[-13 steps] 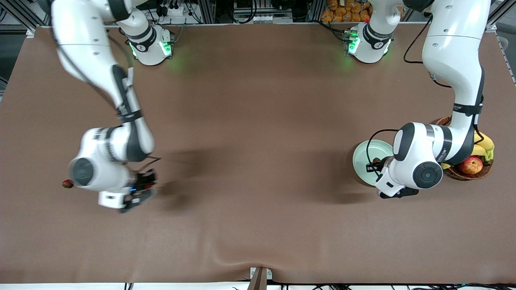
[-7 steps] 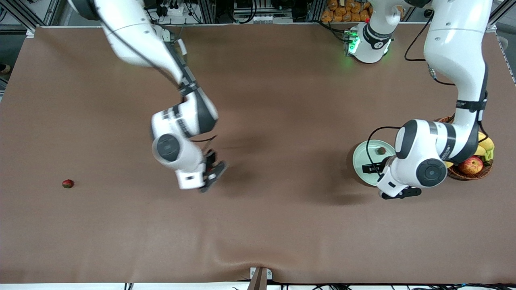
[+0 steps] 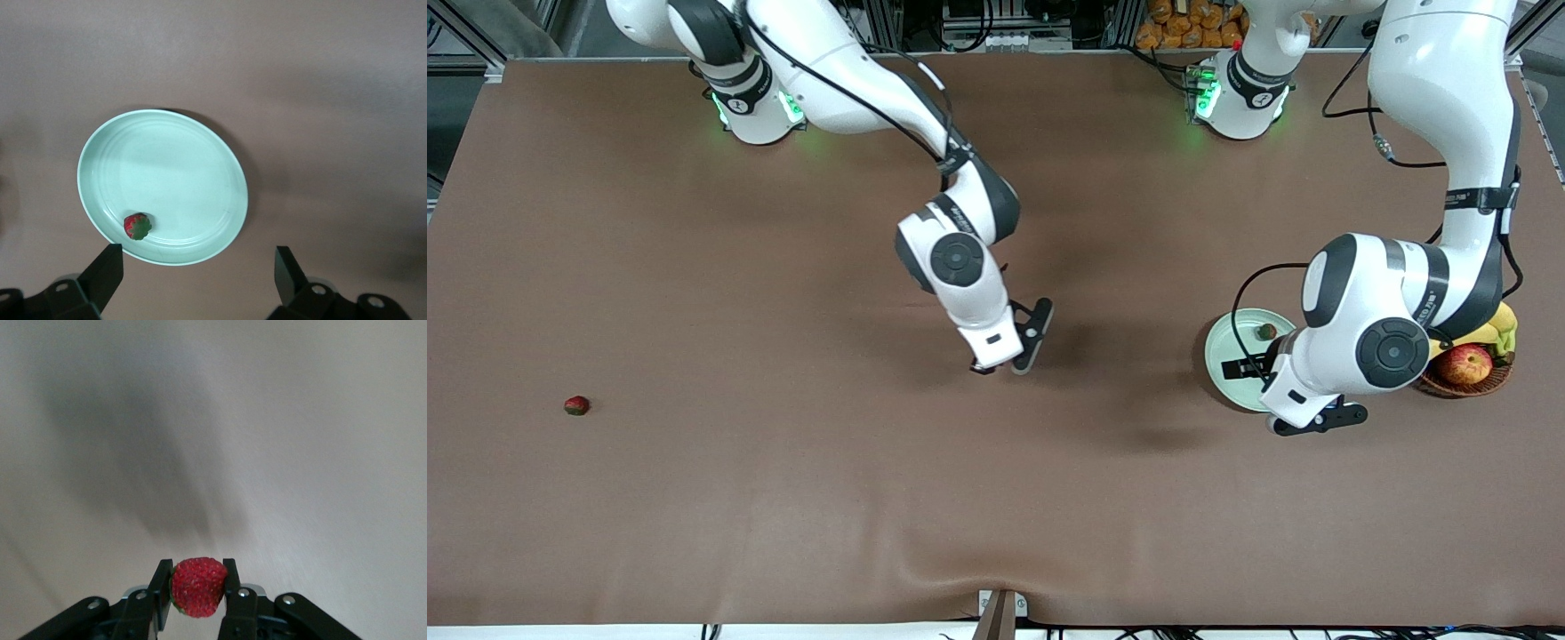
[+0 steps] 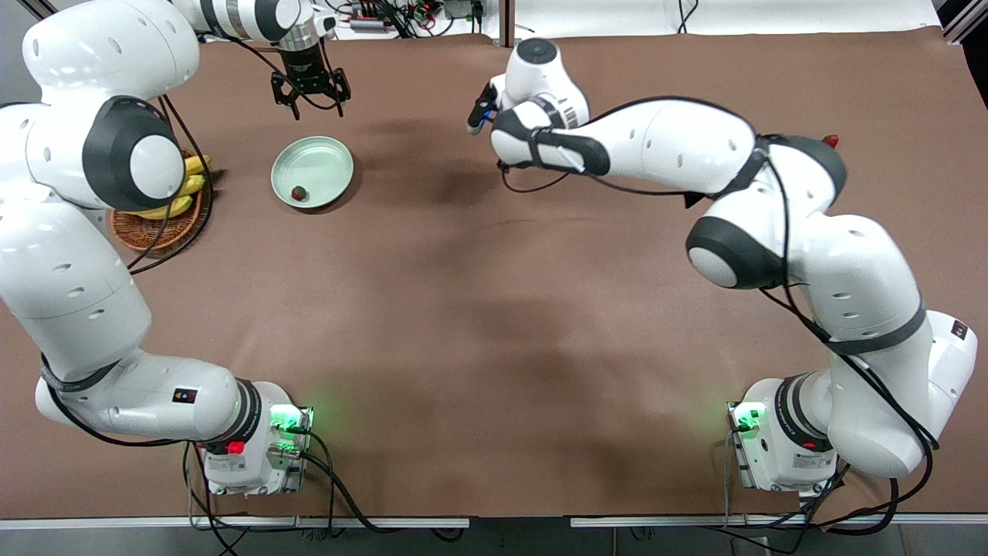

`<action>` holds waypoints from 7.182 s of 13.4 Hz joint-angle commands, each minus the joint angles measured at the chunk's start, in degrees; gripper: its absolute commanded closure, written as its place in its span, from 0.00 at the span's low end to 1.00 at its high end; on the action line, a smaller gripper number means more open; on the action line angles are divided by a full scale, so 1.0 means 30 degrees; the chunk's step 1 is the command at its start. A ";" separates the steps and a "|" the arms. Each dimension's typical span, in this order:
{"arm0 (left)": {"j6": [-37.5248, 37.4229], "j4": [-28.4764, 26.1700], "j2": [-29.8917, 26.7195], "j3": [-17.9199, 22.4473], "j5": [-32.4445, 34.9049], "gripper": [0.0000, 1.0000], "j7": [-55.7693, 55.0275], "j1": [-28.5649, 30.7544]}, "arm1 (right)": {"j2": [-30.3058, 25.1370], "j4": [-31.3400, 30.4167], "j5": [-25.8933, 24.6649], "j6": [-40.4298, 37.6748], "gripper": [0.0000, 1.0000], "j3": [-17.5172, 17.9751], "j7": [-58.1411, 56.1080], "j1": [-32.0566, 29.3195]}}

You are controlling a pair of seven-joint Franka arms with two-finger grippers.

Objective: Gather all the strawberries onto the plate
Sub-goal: 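Set the second strawberry mid-table with the right gripper while the left gripper returns, then grasp the second strawberry with the left gripper while the right gripper reaches the last, then lower the strawberry into the plate and open the left gripper, then grasp the last strawberry with the right gripper and lift it, then set the strawberry mid-table with the right gripper while the left gripper approaches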

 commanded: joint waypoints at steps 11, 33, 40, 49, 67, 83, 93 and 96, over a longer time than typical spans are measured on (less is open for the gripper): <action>0.2572 0.0284 0.0923 -0.0460 -0.1642 0.00 -0.6688 -0.2363 | -0.0488 0.1156 -0.0203 -0.0512 0.00 -0.0656 -0.0281 -0.0297; 1.1601 0.1632 0.6140 -0.0196 -0.1203 0.40 -1.6071 -0.9191 | -0.1930 -0.0012 0.0119 -0.4857 0.00 -0.4614 0.0799 -1.6377; 1.1396 0.1602 0.6434 -0.0020 -0.0443 0.98 -1.5925 -0.9133 | -0.2340 -0.4202 0.0875 -0.2282 0.00 -0.4613 0.3524 -1.7789; 0.0744 0.0493 0.1076 0.1093 0.0701 1.00 -1.0813 -0.5243 | -0.2193 -0.5351 0.1672 -0.1191 0.00 -0.4584 0.1711 -1.7614; -0.0088 -0.0306 -0.0391 0.0771 0.2288 0.00 -0.7604 -0.1427 | -0.1373 -0.5322 0.1584 0.0598 0.00 -0.4262 0.1125 -1.7614; 0.0117 0.1104 -0.0304 0.0829 0.0994 0.00 -0.5905 -0.1282 | -0.3042 -0.4328 0.1701 -0.1541 1.00 -0.4203 -0.4083 -1.2934; -0.0001 0.1075 -0.0364 0.0858 -0.3928 0.00 -0.5613 -0.0372 | -0.1934 -0.1370 0.1526 -0.0229 1.00 -0.2592 -0.4737 -0.3621; 0.0465 0.1045 -0.0100 0.0829 -0.4189 0.00 -0.4911 -0.0546 | -0.0501 -0.0434 0.1643 0.1735 1.00 -0.2533 -0.3976 -0.1304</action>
